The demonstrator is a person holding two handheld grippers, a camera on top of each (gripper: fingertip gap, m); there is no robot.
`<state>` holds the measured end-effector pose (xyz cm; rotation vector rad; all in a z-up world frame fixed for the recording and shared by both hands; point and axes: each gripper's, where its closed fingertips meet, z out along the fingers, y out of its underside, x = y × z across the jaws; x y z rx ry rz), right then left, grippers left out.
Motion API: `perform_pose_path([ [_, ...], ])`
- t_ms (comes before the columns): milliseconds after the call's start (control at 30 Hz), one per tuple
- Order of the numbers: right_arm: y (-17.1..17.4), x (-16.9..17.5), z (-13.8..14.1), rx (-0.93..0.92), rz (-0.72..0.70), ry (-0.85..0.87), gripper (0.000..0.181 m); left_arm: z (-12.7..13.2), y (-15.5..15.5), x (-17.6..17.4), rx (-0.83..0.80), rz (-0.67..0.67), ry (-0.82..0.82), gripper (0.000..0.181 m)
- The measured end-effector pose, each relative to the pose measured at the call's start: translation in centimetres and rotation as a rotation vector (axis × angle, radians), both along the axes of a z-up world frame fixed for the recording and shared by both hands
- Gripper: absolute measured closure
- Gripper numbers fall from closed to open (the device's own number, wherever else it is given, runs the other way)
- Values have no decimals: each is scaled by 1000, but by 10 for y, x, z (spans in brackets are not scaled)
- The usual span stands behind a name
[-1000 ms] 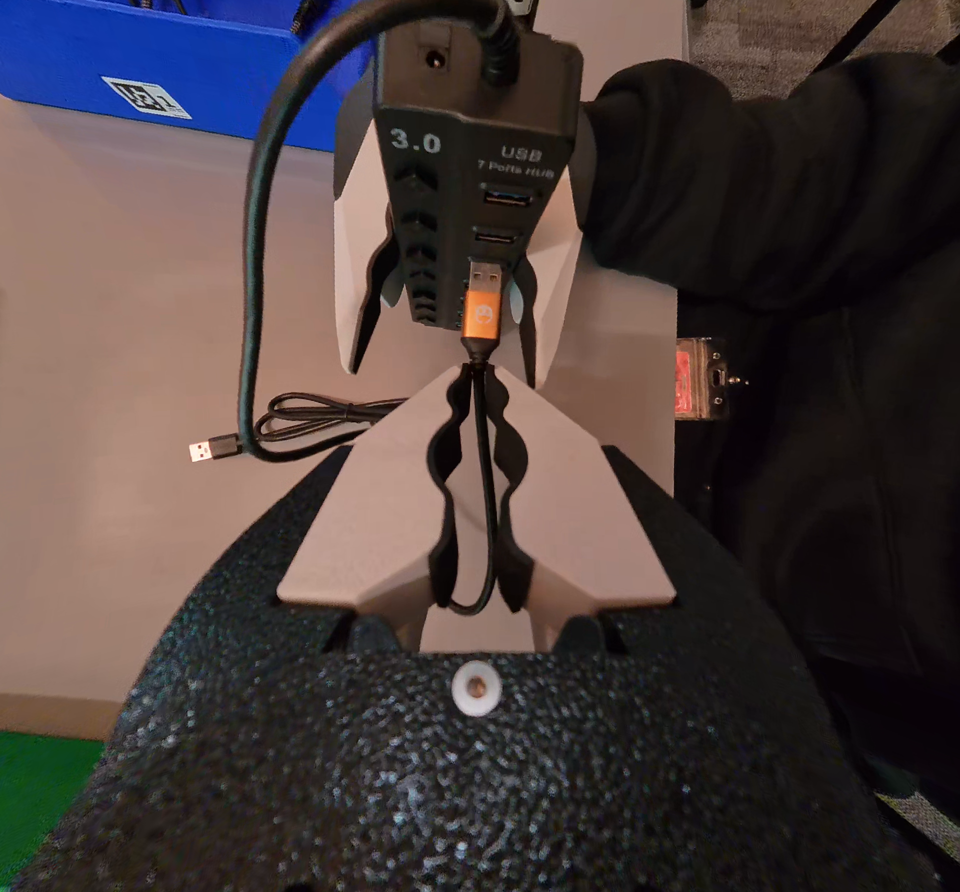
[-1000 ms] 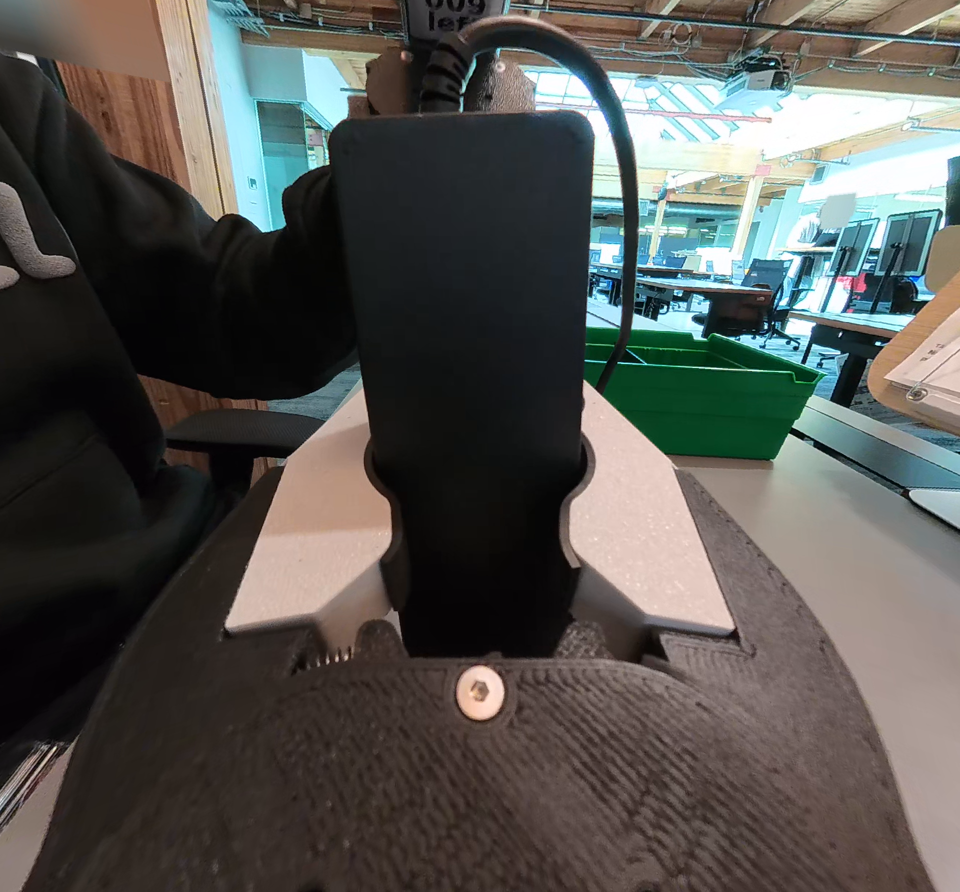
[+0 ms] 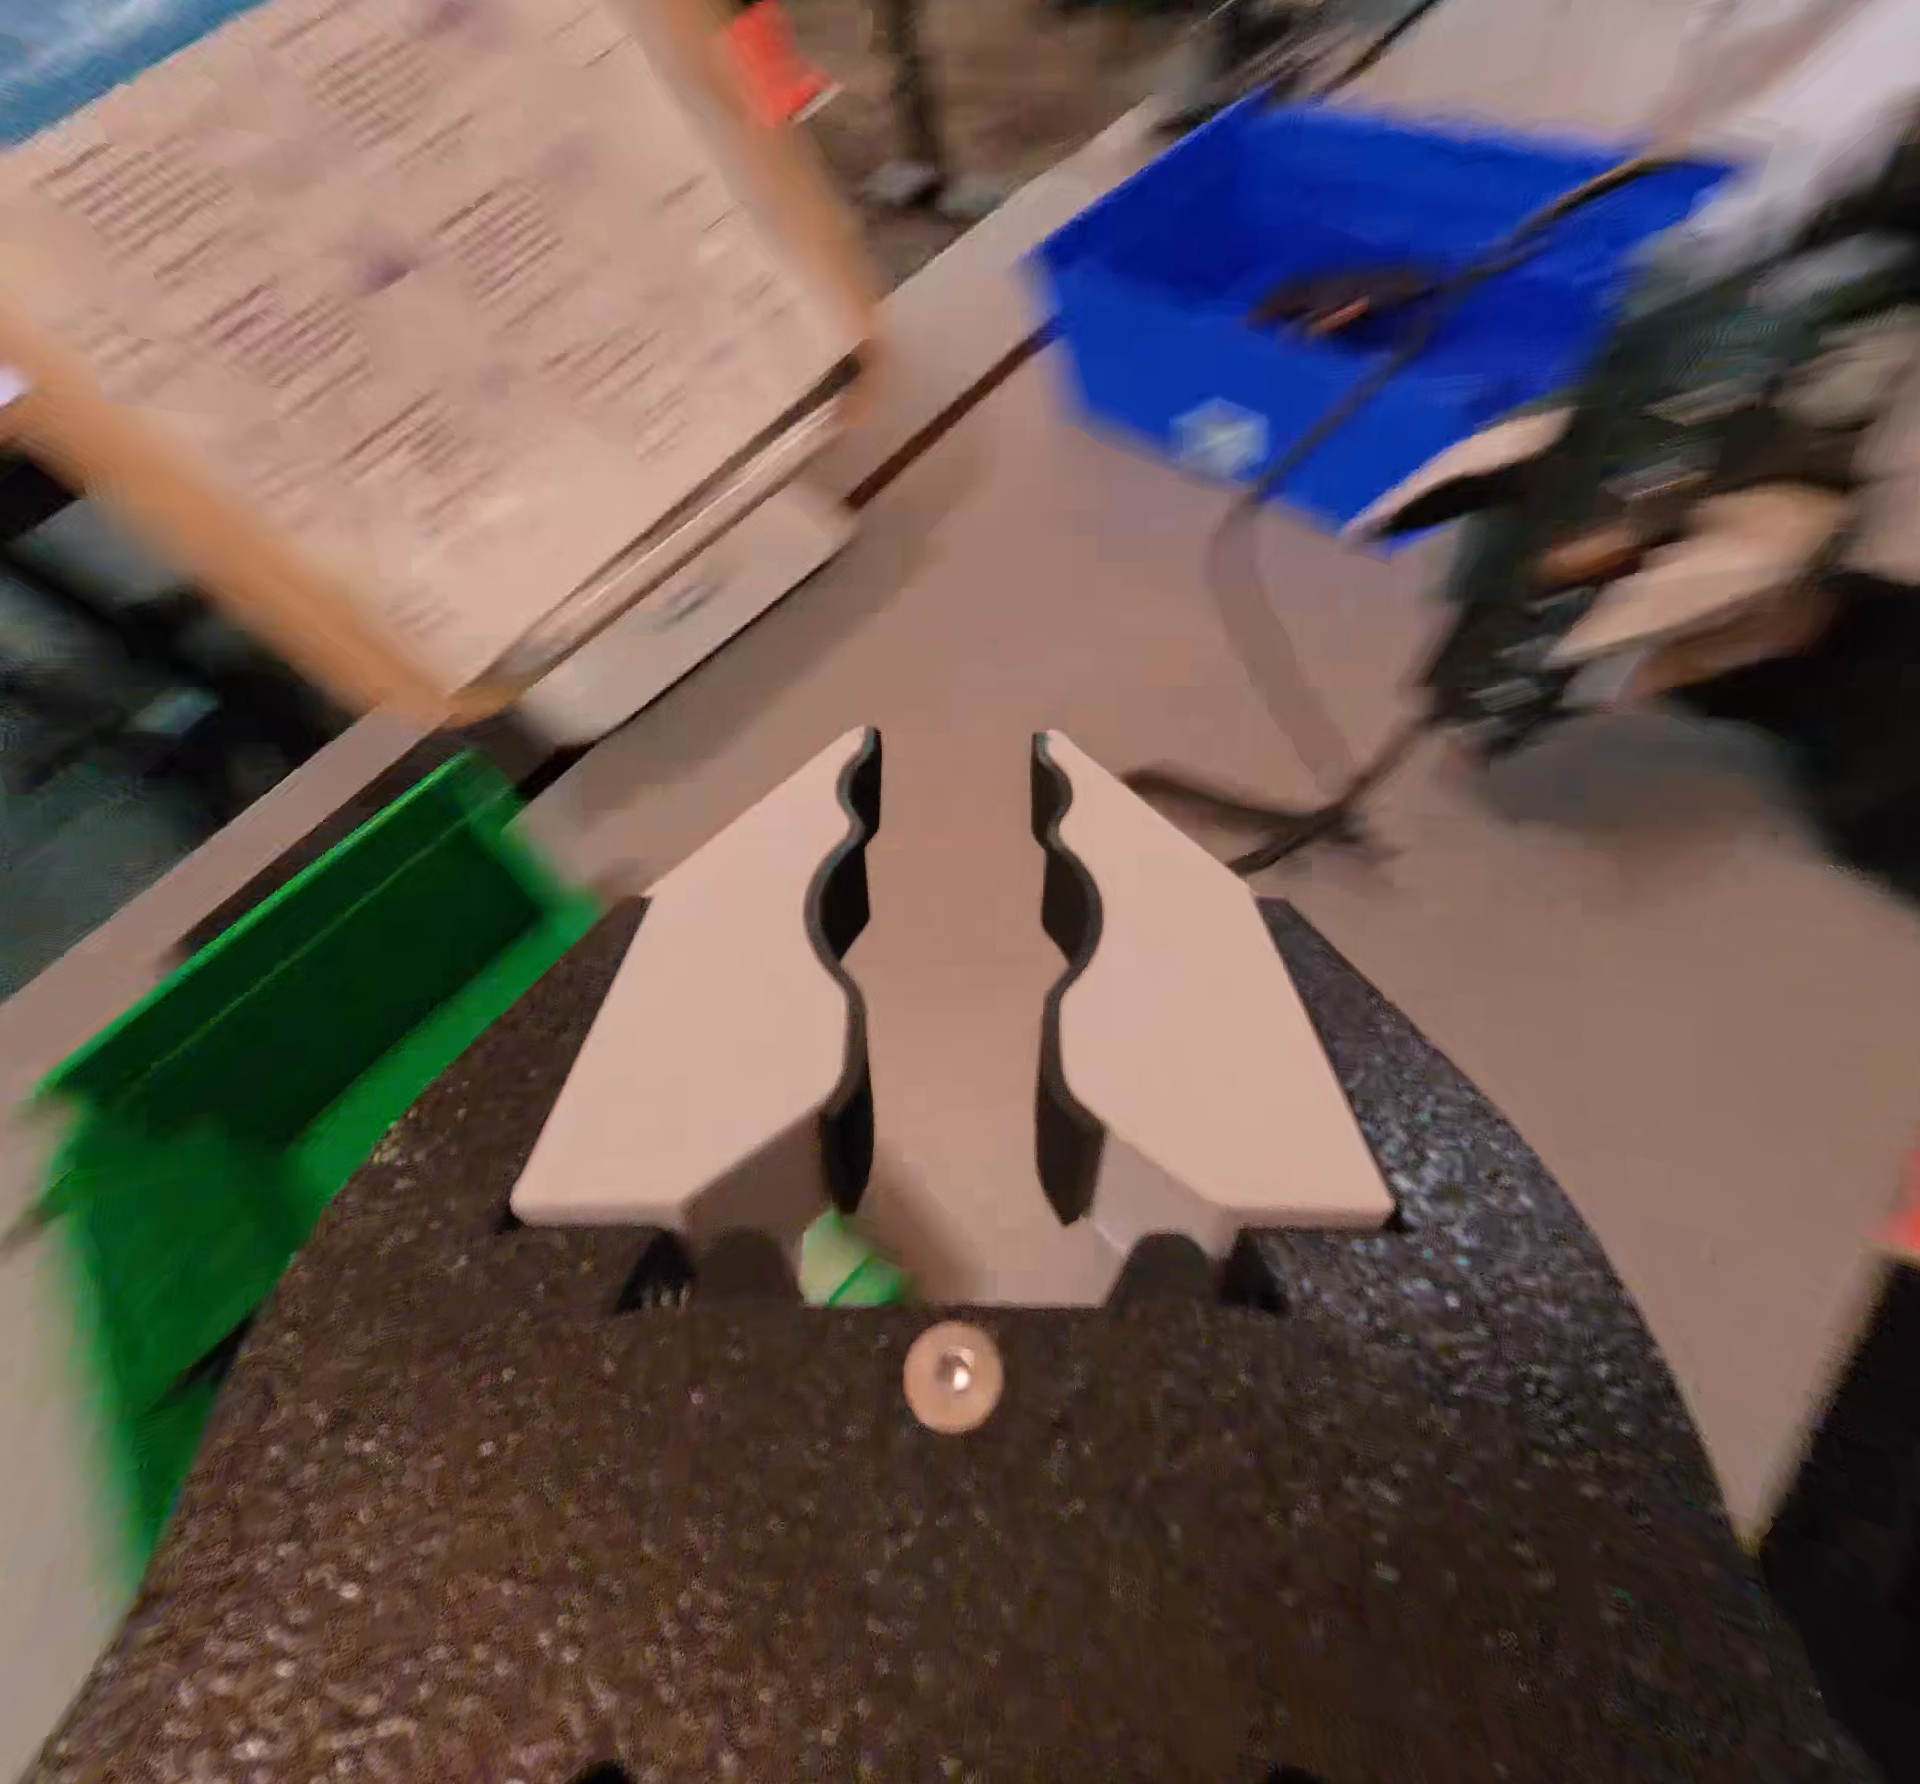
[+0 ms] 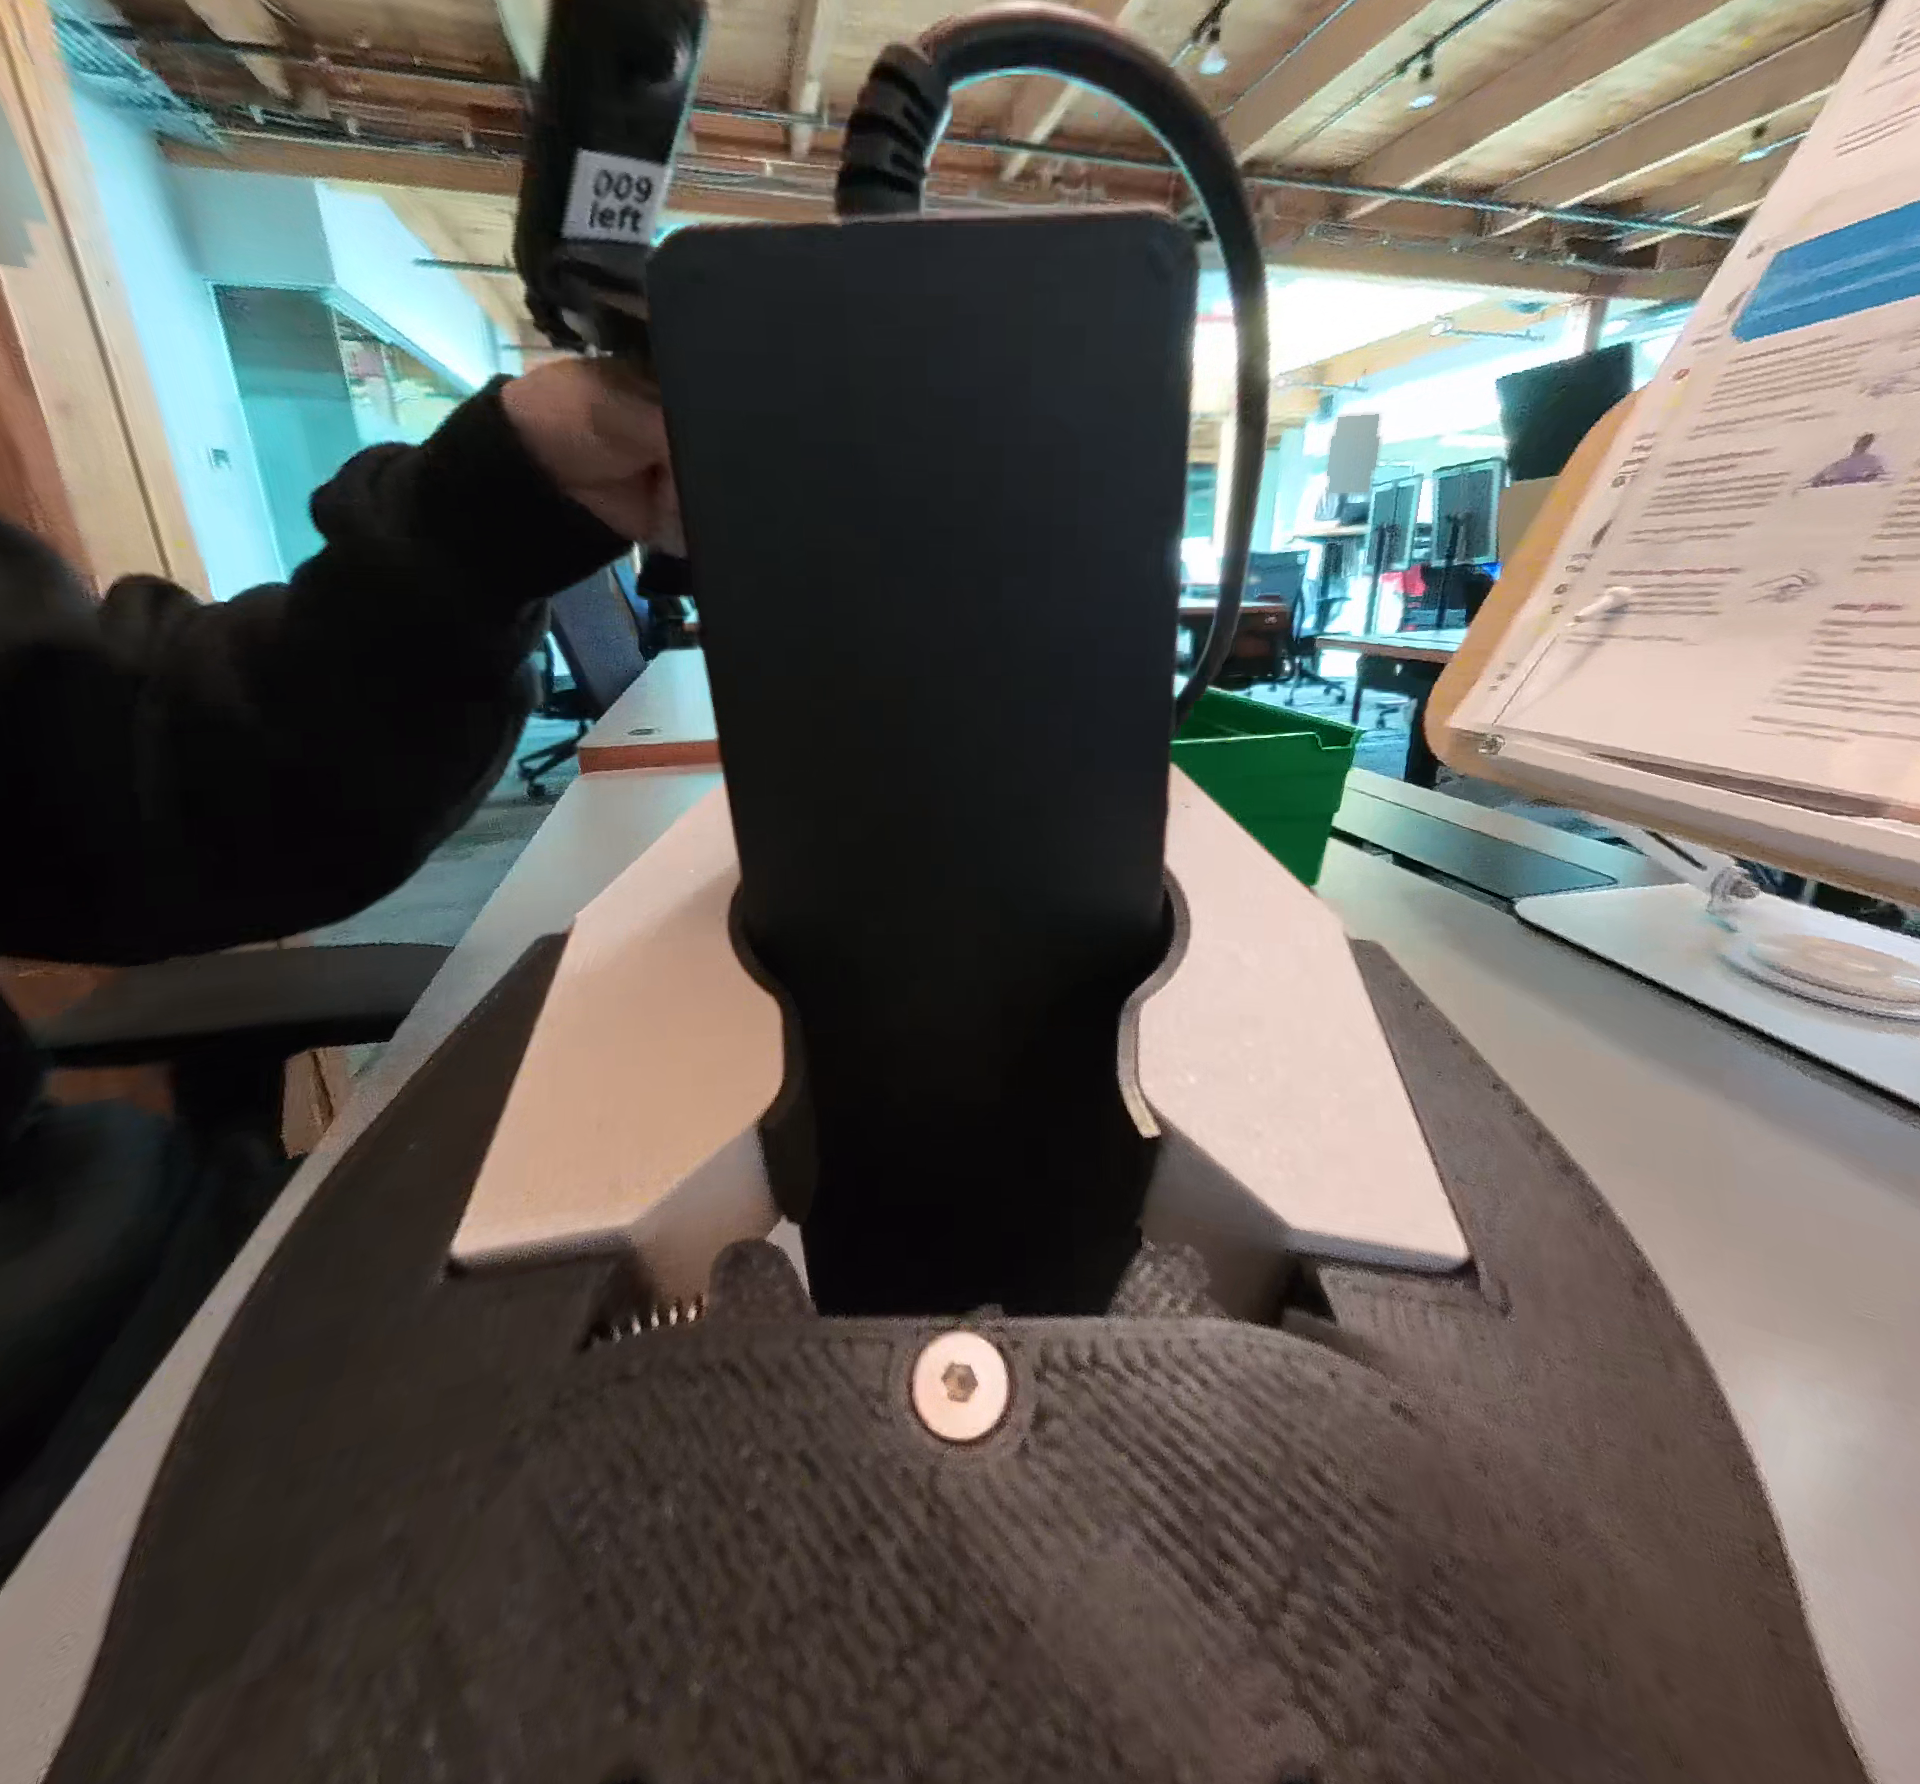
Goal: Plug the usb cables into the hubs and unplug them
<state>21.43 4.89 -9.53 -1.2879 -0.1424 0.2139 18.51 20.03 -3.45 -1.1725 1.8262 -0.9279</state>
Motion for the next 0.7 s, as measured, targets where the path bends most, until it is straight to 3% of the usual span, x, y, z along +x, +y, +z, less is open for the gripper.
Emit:
perform_pose_path([
  [100, 0, 3, 1, 3, -20, 0, 117, -42, 125, -20, 109, 382, 240, 136],
  [200, 2, -1, -1, -6, -4, -9, 117, -105, 194, -37, 1, 553, 480, 127],
  [300, 4, -5, -3, -17, 13, -22, 117, -163, 225, -50, -70, 631, 683, 127],
  [400, 4, -7, -5, -28, 25, -27, 117, -196, 239, -55, -56, 652, 791, 129],
  [633, 4, -7, -8, -41, 27, -33, 117, -223, 259, -59, -88, 745, 855, 151],
  [700, 5, -7, -8, -44, 30, -35, 117, -223, 261, -59, -99, 753, 844, 150],
])
